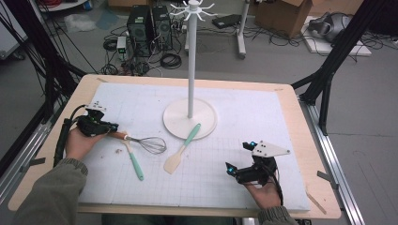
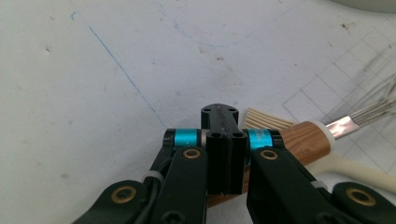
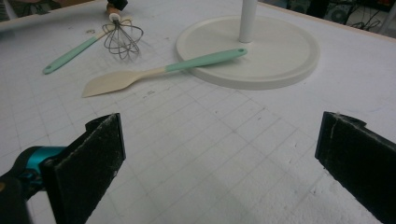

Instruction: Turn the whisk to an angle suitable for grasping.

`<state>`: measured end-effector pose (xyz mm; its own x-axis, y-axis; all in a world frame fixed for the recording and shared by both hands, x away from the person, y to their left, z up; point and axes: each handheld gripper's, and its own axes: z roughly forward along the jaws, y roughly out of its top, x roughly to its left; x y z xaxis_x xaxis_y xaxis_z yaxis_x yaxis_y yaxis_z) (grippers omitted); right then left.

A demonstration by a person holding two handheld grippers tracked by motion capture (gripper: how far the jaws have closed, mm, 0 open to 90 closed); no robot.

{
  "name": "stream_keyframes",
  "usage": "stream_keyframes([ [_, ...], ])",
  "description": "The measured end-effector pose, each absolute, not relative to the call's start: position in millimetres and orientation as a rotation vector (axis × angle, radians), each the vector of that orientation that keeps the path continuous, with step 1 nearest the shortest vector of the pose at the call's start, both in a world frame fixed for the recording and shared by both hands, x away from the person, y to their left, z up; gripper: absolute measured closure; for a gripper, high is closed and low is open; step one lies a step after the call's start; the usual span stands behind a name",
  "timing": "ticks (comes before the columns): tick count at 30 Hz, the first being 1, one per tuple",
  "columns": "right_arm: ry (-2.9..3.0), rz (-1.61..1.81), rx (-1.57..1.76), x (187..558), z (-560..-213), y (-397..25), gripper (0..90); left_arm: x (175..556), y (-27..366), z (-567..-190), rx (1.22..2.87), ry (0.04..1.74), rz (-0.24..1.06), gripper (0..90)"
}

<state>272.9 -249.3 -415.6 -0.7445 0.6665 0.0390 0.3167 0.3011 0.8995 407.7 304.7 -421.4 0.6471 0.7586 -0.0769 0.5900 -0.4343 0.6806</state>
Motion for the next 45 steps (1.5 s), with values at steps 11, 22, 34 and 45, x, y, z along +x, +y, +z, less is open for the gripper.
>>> stream_keyframes([
  [11,2.236,1.419,0.881,273.5,-416.1,-248.4,0.3,401.7,307.6,-416.3,2.196,1.007,0.284,89.5],
  [22,2.243,1.416,0.882,274.3,-416.6,-247.8,0.3,400.0,310.3,-415.0,2.195,1.004,0.276,89.3],
  [34,2.249,1.418,0.877,275.0,-417.4,-247.5,0.3,401.8,315.0,-416.6,2.177,0.982,0.201,89.5],
  [45,2.255,1.416,0.882,275.5,-418.0,-246.3,0.3,402.7,322.1,-417.4,2.177,0.999,0.190,89.4],
])
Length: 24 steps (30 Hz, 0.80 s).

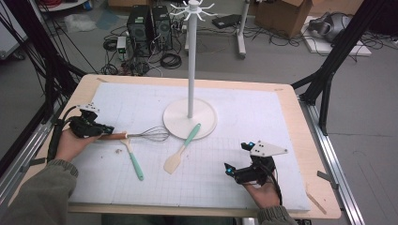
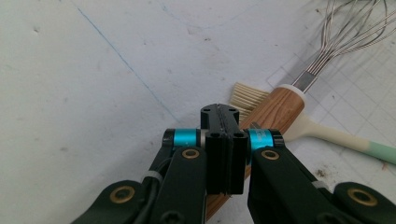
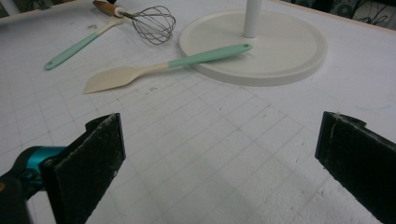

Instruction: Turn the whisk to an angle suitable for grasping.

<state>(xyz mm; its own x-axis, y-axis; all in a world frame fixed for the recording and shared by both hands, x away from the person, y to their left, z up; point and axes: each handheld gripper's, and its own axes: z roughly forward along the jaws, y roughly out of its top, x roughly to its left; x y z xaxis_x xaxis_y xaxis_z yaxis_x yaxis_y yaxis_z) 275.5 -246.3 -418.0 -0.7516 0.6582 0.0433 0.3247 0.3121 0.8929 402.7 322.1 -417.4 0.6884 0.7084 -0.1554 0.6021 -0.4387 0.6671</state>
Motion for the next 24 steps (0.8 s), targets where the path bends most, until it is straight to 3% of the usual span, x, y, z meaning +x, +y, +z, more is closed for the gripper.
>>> stream_keyframes([
  [24,2.265,1.411,0.884,276.0,-418.7,-244.9,0.3,401.0,327.0,-417.9,2.202,0.955,0.139,89.3],
])
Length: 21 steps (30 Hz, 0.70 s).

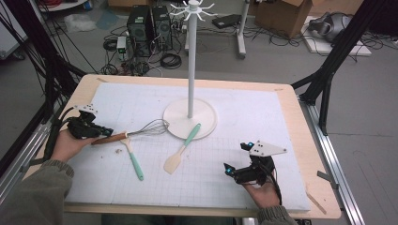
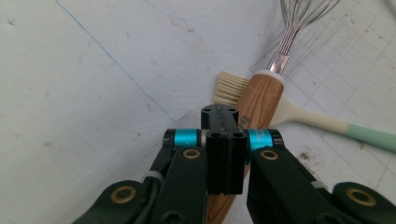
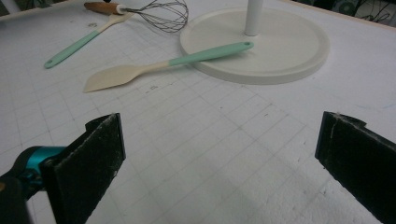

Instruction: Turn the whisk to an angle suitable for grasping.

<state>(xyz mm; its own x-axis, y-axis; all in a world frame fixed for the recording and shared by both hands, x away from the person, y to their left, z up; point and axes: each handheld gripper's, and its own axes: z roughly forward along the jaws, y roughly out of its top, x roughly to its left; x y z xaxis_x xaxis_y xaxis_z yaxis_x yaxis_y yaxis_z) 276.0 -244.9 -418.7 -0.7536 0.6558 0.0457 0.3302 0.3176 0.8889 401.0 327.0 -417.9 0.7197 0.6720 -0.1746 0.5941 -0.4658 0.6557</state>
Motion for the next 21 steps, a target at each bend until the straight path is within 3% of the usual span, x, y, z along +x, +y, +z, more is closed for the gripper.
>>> stream_keyframes([
  [21,2.267,1.410,0.888,276.2,-419.0,-244.9,0.3,396.0,329.9,-422.7,2.222,0.904,0.060,89.6],
])
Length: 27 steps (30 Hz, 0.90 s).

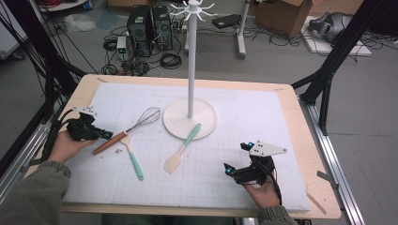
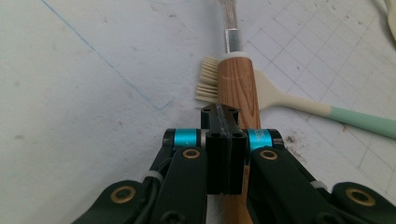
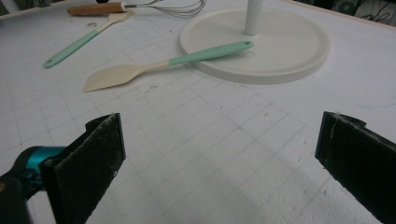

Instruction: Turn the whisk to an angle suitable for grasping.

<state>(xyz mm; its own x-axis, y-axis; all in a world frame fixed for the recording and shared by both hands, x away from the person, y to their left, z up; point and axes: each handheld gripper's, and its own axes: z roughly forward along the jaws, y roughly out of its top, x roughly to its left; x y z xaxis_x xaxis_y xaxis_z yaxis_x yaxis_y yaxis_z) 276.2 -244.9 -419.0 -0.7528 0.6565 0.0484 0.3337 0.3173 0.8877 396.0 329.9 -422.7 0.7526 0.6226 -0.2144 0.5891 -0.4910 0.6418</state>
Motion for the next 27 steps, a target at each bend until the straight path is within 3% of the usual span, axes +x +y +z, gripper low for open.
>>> stream_keyframes([
  [15,2.272,1.401,0.882,277.6,-419.5,-242.6,0.3,382.3,329.0,-421.3,2.216,0.867,0.062,89.0],
  [27,2.268,1.408,0.887,279.0,-418.6,-242.1,0.3,376.6,330.4,-411.6,2.163,0.888,0.122,74.1],
])
